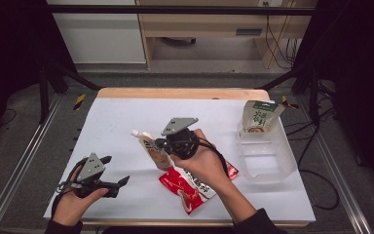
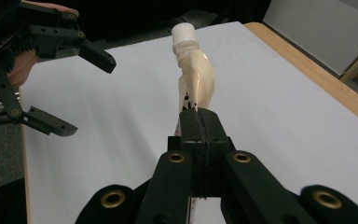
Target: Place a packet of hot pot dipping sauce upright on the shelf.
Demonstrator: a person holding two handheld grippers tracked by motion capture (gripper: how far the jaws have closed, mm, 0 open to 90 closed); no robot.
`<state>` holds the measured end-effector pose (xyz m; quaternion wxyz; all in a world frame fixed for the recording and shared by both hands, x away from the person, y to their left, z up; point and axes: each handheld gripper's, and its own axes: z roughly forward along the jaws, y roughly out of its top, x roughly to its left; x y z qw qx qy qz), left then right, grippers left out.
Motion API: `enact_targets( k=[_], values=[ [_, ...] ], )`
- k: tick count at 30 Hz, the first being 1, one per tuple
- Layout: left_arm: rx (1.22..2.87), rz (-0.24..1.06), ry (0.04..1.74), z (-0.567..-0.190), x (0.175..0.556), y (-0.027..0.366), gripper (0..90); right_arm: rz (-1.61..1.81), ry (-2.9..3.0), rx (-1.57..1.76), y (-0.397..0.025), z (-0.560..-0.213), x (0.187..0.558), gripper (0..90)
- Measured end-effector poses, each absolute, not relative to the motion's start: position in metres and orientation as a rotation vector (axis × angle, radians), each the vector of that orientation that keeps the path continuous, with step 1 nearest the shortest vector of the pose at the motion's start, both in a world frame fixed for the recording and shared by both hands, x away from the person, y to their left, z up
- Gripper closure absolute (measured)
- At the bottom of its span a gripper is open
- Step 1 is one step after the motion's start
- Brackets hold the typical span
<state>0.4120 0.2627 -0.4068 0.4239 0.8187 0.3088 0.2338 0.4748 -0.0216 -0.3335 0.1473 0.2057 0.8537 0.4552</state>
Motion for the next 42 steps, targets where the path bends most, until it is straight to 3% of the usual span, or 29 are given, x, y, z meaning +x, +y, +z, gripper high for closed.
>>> enact_targets(
  k=[8, 19, 30, 37, 42],
  values=[
    [2.101, 0.556, 0.654, -0.380, 0.424, 0.235, 10.8, 1.278, 2.450, 0.577, -0.051, -0.319, 0.467, 90.0],
    [2.139, 0.500, 0.531, -0.350, 0.444, 0.200, 21.0, 1.280, 2.458, 0.553, -0.075, -0.315, 0.454, 90.0],
    [2.146, 0.433, 0.453, -0.336, 0.460, 0.185, 34.8, 1.295, 2.480, 0.535, -0.081, -0.320, 0.447, 90.0],
    [2.139, 0.389, 0.430, -0.333, 0.470, 0.179, 35.7, 1.312, 2.486, 0.514, -0.080, -0.319, 0.444, 90.0],
    [2.141, 0.331, 0.385, -0.333, 0.472, 0.176, 46.2, 1.312, 2.494, 0.494, -0.079, -0.317, 0.443, 90.0]
  ],
)
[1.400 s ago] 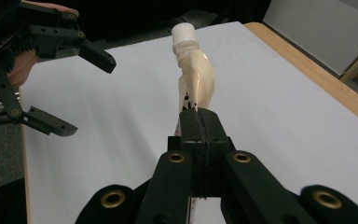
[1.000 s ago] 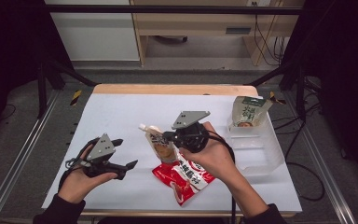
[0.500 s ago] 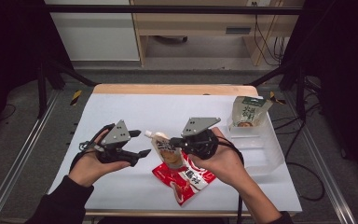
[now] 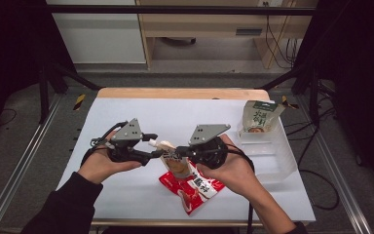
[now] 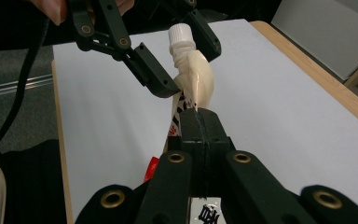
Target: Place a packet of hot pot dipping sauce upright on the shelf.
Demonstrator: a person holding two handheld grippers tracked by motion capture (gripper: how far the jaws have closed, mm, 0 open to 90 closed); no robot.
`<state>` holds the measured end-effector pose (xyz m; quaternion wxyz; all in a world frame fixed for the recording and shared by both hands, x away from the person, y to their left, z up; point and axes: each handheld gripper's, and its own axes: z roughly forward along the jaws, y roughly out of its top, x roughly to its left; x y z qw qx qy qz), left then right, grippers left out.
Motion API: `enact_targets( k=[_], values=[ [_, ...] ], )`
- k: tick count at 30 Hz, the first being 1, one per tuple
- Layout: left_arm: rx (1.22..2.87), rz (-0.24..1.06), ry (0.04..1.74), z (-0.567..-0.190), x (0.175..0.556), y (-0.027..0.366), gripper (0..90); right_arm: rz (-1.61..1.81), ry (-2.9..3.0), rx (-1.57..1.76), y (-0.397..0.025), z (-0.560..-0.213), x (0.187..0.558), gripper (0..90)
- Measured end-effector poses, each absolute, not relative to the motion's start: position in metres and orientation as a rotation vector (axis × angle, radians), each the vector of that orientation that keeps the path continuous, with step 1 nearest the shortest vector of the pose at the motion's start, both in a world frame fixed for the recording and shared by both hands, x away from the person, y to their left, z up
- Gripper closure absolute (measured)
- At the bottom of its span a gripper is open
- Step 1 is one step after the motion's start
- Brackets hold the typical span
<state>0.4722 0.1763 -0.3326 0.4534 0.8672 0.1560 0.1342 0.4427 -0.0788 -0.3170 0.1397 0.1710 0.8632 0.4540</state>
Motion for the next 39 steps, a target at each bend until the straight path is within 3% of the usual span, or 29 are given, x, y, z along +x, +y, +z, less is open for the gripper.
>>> enact_targets(
  k=[9, 16, 34, 39],
  values=[
    [2.161, 0.293, 0.374, -0.330, 0.473, 0.177, 61.6, 1.311, 2.496, 0.502, -0.080, -0.319, 0.445, 90.0],
    [2.136, 0.276, 0.385, -0.322, 0.471, 0.174, 68.7, 1.329, 2.473, 0.534, -0.087, -0.319, 0.448, 90.0],
    [2.285, 0.289, 0.273, -0.292, 0.471, 0.149, 72.3, 1.250, 2.510, 0.522, -0.099, -0.313, 0.450, 89.2],
    [2.325, 0.309, 0.231, -0.289, 0.468, 0.142, 72.7, 1.109, 2.544, 0.447, -0.097, -0.308, 0.452, 80.3]
  ],
)
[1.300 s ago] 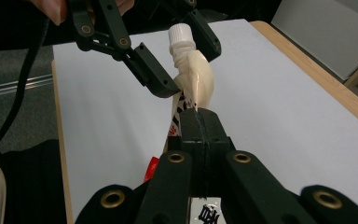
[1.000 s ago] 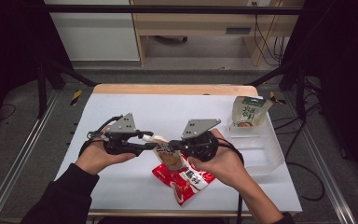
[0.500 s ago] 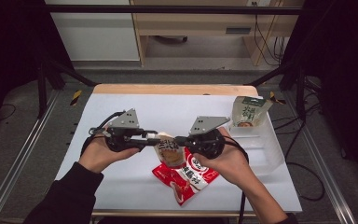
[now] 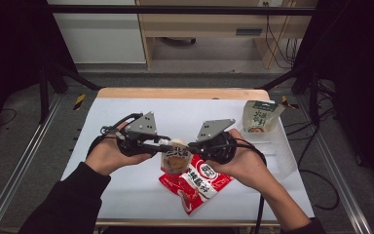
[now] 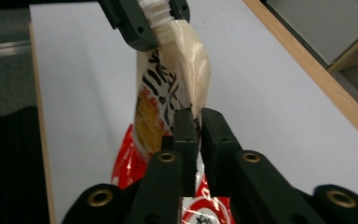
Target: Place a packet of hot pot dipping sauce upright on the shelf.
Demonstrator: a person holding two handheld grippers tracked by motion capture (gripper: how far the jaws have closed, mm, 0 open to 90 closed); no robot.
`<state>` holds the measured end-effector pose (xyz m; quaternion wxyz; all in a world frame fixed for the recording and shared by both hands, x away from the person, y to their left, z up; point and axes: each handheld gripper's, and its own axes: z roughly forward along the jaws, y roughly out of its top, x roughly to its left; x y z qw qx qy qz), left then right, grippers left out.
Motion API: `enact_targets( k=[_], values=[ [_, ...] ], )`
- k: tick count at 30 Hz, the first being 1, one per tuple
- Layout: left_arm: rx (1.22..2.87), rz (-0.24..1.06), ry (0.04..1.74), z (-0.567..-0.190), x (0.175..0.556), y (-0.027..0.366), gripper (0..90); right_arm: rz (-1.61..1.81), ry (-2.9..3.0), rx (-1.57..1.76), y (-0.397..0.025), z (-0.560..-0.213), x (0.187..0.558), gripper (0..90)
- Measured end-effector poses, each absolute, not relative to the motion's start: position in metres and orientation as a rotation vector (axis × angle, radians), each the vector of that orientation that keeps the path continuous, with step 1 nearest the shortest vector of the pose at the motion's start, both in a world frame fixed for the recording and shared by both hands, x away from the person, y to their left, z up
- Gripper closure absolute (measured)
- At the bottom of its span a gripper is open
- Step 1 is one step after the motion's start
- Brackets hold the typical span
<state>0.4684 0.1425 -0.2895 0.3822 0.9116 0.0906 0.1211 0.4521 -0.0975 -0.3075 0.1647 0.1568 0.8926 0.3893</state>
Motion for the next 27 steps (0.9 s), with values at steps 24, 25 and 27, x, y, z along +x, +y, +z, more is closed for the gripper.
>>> enact_targets(
  k=[24, 25, 27],
  values=[
    [2.361, 0.301, 0.185, -0.293, 0.468, 0.139, 72.9, 0.797, 2.706, 0.157, -0.073, -0.300, 0.471, 36.5],
    [2.362, 0.301, 0.184, -0.293, 0.467, 0.138, 72.8, 0.793, 2.709, 0.150, -0.072, -0.300, 0.472, 39.0],
    [2.367, 0.298, 0.177, -0.294, 0.467, 0.138, 72.9, 0.783, 2.718, 0.138, -0.071, -0.301, 0.473, 40.5]
  ],
)
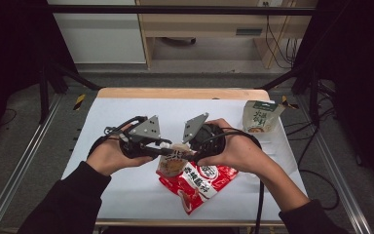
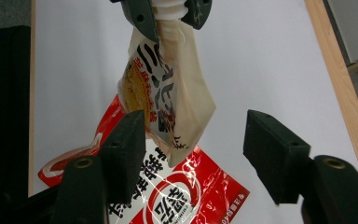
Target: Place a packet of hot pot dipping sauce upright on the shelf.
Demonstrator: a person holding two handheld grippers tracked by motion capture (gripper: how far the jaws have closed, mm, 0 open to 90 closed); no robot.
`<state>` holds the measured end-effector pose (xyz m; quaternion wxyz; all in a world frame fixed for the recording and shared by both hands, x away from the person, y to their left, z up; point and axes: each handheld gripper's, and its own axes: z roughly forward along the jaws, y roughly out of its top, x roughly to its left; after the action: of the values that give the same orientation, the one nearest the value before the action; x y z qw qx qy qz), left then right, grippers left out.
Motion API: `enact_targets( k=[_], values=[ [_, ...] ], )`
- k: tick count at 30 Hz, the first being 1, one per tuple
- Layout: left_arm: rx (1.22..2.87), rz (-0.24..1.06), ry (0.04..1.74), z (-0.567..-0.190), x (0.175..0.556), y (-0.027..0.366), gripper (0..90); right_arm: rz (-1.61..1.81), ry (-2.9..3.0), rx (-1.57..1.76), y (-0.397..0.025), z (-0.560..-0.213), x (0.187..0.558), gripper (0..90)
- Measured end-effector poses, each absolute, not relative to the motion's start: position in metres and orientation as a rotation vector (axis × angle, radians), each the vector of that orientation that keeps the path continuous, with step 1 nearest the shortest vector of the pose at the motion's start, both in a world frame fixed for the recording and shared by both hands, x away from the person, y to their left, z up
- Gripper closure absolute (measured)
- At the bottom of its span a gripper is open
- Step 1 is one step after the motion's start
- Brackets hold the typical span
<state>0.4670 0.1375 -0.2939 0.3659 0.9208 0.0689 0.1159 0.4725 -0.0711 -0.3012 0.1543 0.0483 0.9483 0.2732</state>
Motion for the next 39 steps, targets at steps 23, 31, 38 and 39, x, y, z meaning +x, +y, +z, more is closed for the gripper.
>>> enact_targets(
  k=[23, 31, 38, 39],
  values=[
    [2.358, 0.295, 0.166, -0.297, 0.467, 0.135, 72.8, 0.751, 2.757, 0.083, -0.064, -0.299, 0.470, 83.5],
    [2.342, 0.299, 0.192, -0.301, 0.470, 0.136, 72.4, 0.749, 2.752, 0.119, -0.064, -0.297, 0.470, 87.5],
    [2.318, 0.314, 0.223, -0.302, 0.471, 0.136, 71.2, 0.752, 2.739, 0.126, -0.065, -0.293, 0.471, 88.1],
    [2.312, 0.316, 0.227, -0.302, 0.472, 0.136, 68.8, 0.748, 2.739, 0.132, -0.065, -0.292, 0.471, 88.1]
  ],
)
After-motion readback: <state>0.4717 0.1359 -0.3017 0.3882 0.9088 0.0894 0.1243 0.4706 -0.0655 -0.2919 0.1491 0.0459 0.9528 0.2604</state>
